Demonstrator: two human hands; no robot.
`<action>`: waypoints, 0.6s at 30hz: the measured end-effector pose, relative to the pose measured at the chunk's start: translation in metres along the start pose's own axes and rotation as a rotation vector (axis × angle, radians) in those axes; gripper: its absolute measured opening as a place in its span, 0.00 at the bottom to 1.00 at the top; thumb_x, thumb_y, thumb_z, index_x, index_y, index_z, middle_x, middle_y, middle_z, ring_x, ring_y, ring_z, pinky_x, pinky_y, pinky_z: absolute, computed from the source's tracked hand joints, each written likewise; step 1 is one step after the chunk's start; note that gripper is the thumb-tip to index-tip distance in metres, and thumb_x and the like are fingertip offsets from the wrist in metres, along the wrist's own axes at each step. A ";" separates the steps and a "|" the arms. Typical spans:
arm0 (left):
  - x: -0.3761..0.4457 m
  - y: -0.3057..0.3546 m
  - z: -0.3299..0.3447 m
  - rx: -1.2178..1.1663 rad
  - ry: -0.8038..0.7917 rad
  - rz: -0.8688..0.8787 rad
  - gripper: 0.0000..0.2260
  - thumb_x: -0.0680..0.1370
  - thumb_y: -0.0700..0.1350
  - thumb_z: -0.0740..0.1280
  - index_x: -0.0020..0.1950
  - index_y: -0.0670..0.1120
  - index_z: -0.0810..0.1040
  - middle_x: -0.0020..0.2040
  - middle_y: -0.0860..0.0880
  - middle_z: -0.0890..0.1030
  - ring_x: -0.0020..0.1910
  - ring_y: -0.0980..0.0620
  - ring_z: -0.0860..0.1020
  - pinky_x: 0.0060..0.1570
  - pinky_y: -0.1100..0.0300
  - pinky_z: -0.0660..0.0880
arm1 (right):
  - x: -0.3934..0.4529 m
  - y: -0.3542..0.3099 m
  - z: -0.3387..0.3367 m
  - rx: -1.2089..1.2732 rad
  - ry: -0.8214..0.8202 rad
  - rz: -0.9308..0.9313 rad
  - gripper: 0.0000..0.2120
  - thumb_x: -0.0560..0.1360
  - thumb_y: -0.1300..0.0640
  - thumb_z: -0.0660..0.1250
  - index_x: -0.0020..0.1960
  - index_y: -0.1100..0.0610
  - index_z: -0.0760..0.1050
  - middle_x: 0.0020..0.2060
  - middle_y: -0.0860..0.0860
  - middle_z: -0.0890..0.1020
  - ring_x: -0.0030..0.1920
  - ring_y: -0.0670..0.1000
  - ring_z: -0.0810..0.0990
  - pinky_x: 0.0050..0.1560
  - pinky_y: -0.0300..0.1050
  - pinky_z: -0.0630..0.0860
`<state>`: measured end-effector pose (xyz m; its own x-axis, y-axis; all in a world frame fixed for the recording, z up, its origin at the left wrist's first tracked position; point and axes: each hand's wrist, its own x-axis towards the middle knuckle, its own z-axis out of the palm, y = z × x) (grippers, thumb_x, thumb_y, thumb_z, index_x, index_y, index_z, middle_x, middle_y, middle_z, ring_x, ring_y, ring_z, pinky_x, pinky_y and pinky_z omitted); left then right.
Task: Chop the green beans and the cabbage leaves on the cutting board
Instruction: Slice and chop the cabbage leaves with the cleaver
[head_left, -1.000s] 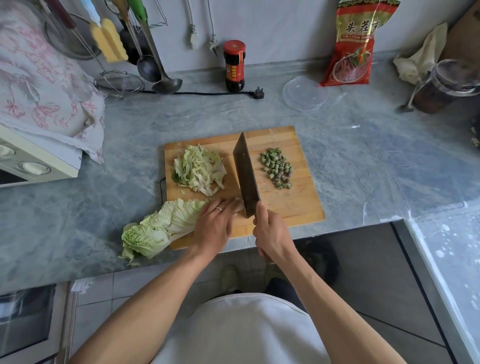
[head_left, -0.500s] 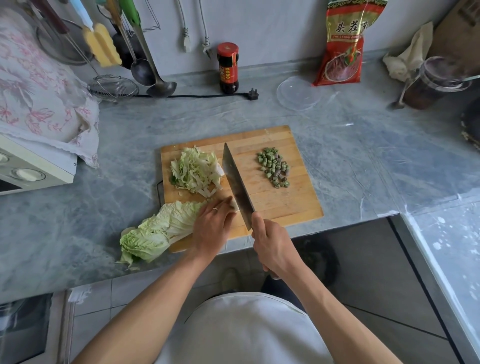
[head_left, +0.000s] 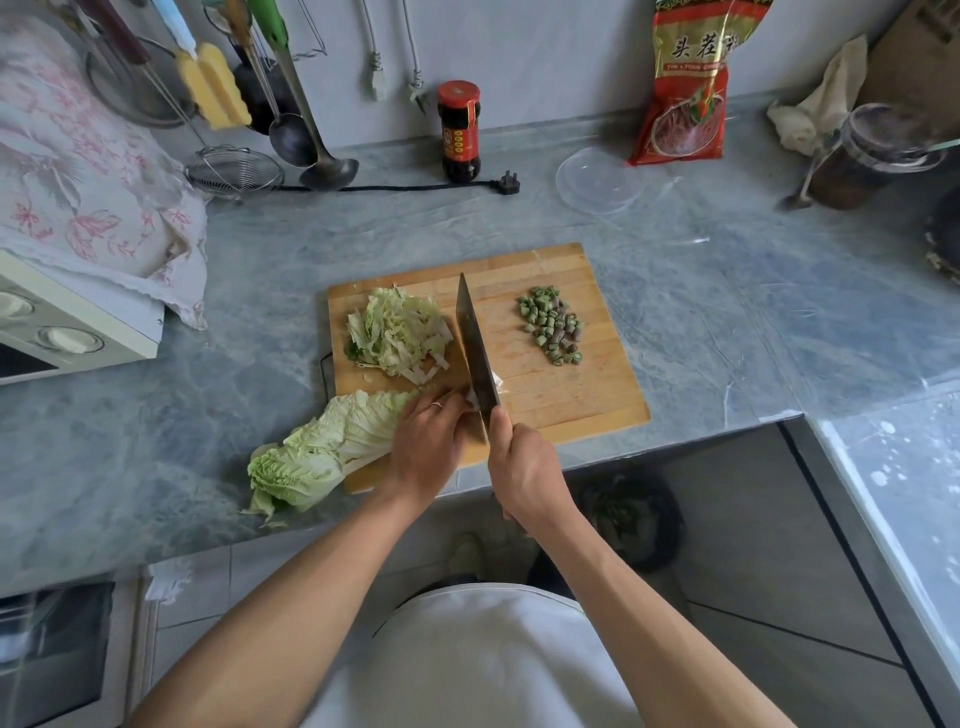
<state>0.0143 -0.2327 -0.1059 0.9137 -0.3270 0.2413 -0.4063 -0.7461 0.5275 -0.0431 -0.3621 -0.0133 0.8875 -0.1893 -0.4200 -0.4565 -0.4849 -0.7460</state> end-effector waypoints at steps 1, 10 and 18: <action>0.000 0.000 0.000 -0.008 -0.017 -0.003 0.03 0.76 0.40 0.67 0.46 0.45 0.80 0.47 0.49 0.85 0.56 0.45 0.80 0.56 0.49 0.76 | 0.000 -0.003 0.000 -0.002 -0.006 0.010 0.23 0.84 0.44 0.48 0.46 0.61 0.70 0.39 0.59 0.77 0.40 0.58 0.76 0.47 0.54 0.77; 0.001 -0.008 -0.014 0.034 -0.056 0.054 0.09 0.74 0.39 0.70 0.52 0.48 0.84 0.54 0.48 0.82 0.55 0.44 0.80 0.57 0.49 0.76 | 0.011 -0.004 -0.009 0.134 0.034 0.047 0.26 0.85 0.44 0.46 0.40 0.59 0.71 0.31 0.56 0.75 0.33 0.56 0.75 0.41 0.58 0.79; 0.008 -0.005 -0.020 0.016 -0.056 0.061 0.09 0.71 0.36 0.74 0.48 0.48 0.84 0.47 0.49 0.82 0.45 0.44 0.80 0.44 0.52 0.79 | 0.010 0.009 -0.022 0.106 -0.045 0.060 0.34 0.83 0.39 0.48 0.46 0.68 0.75 0.30 0.56 0.75 0.25 0.54 0.74 0.29 0.50 0.75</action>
<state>0.0234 -0.2201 -0.0901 0.8863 -0.4040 0.2264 -0.4617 -0.7328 0.4999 -0.0366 -0.3871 -0.0127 0.8556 -0.1754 -0.4869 -0.5151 -0.3800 -0.7683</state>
